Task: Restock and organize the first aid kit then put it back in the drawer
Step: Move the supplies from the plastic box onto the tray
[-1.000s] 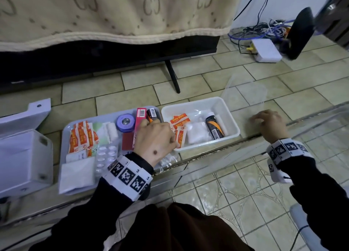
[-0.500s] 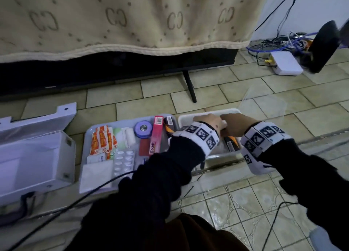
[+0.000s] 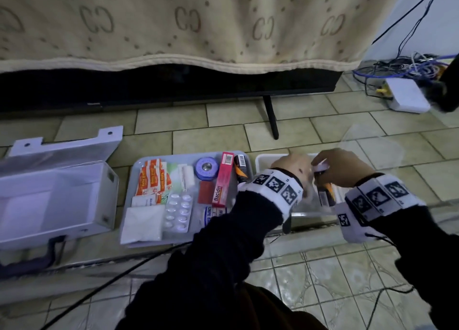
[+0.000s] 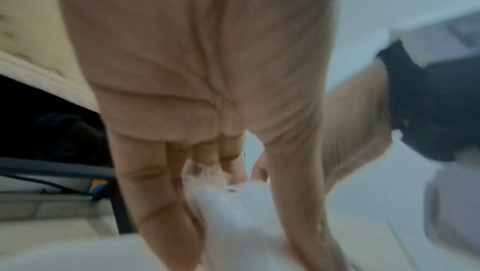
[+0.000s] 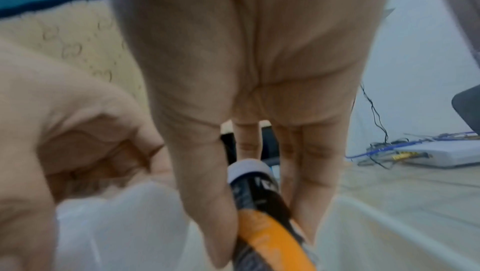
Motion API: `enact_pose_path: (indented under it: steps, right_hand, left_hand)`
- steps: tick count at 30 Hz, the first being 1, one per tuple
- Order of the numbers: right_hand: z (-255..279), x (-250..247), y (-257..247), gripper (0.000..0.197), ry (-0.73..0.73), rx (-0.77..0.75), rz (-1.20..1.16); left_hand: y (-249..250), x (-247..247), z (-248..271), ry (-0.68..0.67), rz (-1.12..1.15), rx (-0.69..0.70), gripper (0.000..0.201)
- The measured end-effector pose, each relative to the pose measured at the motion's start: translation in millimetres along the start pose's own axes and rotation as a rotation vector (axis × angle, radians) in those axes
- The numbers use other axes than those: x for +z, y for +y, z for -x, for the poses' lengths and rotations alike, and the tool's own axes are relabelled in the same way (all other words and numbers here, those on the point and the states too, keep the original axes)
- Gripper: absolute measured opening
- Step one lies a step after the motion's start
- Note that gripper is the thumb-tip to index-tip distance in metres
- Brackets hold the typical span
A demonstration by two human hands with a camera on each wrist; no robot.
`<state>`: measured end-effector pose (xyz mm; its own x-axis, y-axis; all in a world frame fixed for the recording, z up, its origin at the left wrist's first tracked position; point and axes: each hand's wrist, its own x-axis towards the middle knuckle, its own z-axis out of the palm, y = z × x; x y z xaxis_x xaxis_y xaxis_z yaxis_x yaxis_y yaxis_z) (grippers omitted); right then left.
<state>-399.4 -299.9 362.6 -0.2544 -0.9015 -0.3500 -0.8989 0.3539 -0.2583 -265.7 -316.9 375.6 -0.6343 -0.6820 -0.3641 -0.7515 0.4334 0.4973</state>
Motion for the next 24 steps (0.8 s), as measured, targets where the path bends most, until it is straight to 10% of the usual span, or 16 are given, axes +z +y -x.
enact_pose_path:
  steps: [9, 24]
  right_hand:
    - [13, -40, -80, 0.032, 0.138, -0.228, -0.399]
    - [-30, 40, -163, 0.048, -0.068, -0.183, -0.002]
  left_hand:
    - [-106, -84, 102, 0.440, 0.242, -0.125, 0.041]
    - [-186, -66, 161, 0.386, 0.365, -0.338, 0.042]
